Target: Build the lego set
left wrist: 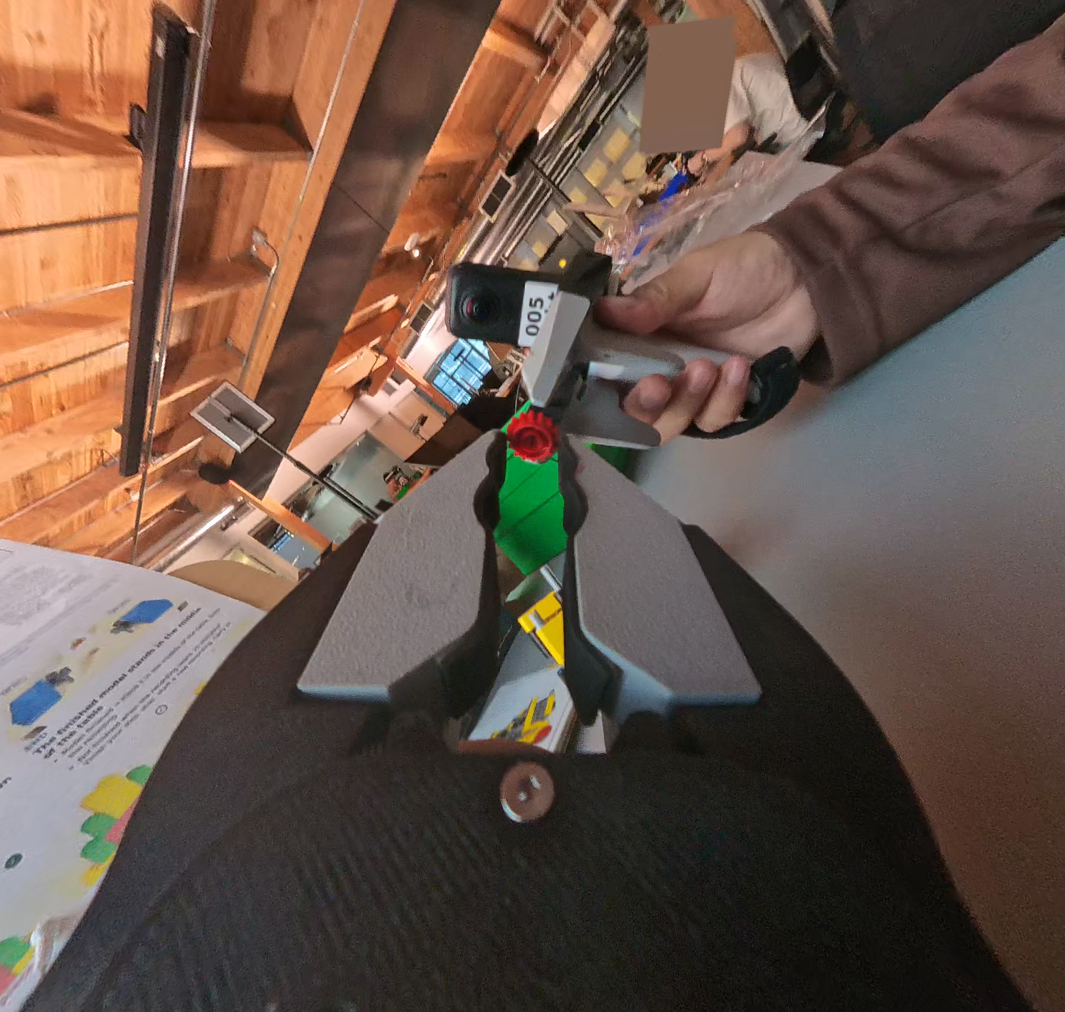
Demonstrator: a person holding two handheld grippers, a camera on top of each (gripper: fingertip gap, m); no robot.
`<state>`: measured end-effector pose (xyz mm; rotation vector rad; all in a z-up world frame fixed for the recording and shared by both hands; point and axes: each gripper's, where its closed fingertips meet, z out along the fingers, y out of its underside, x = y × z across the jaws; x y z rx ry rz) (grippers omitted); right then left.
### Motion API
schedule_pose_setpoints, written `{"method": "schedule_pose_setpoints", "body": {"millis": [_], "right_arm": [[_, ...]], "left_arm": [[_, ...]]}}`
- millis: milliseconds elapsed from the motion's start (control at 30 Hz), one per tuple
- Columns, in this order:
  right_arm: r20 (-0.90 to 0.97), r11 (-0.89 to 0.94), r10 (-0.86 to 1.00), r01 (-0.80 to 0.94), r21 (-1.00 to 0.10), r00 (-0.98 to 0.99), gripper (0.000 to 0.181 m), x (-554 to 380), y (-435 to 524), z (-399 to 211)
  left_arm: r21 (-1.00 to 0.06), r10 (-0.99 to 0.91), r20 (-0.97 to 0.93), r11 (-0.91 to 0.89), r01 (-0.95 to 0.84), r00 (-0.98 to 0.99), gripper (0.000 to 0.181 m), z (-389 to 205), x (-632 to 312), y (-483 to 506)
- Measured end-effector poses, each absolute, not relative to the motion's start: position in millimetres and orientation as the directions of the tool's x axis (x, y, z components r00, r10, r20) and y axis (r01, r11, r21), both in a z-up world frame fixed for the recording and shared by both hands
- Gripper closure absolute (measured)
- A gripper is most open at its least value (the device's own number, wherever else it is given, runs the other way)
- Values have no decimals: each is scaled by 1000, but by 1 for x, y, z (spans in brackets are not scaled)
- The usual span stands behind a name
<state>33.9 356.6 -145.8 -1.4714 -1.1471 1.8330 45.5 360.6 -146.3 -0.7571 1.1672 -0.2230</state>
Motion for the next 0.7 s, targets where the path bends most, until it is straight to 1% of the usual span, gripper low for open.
{"method": "schedule_pose_setpoints", "body": {"millis": [33, 167, 267, 433, 533, 600, 700], "right_arm": [[-512, -505, 813, 103, -857, -276, 170, 33, 357, -145], [-512, -511, 810, 85, -856, -285, 168, 32, 357, -141], [-512, -512, 811, 78, -855, -284, 162, 32, 358, -141], [-512, -507, 823, 91, -857, -245, 159, 30, 362, -147], [-519, -515, 816, 88, -853, -256, 160, 30, 361, -145], [-514, -507, 817, 98, -856, -261, 165, 29, 359, -146], [-512, -503, 818, 105, -858, -262, 167, 28, 358, -147]], "left_arm": [[-635, -522, -748, 741, -216, 409, 166, -145, 45, 360], [-632, -510, -746, 746, -212, 429, 166, -141, 44, 361], [-636, -510, -742, 740, -218, 435, 166, -142, 43, 364], [-645, -517, -735, 732, -218, 439, 166, -142, 42, 366], [-644, -522, -737, 735, -212, 430, 166, -143, 44, 364], [-643, -520, -740, 734, -220, 428, 166, -144, 44, 365], [-648, -527, -736, 731, -215, 425, 166, -144, 45, 364]]}}
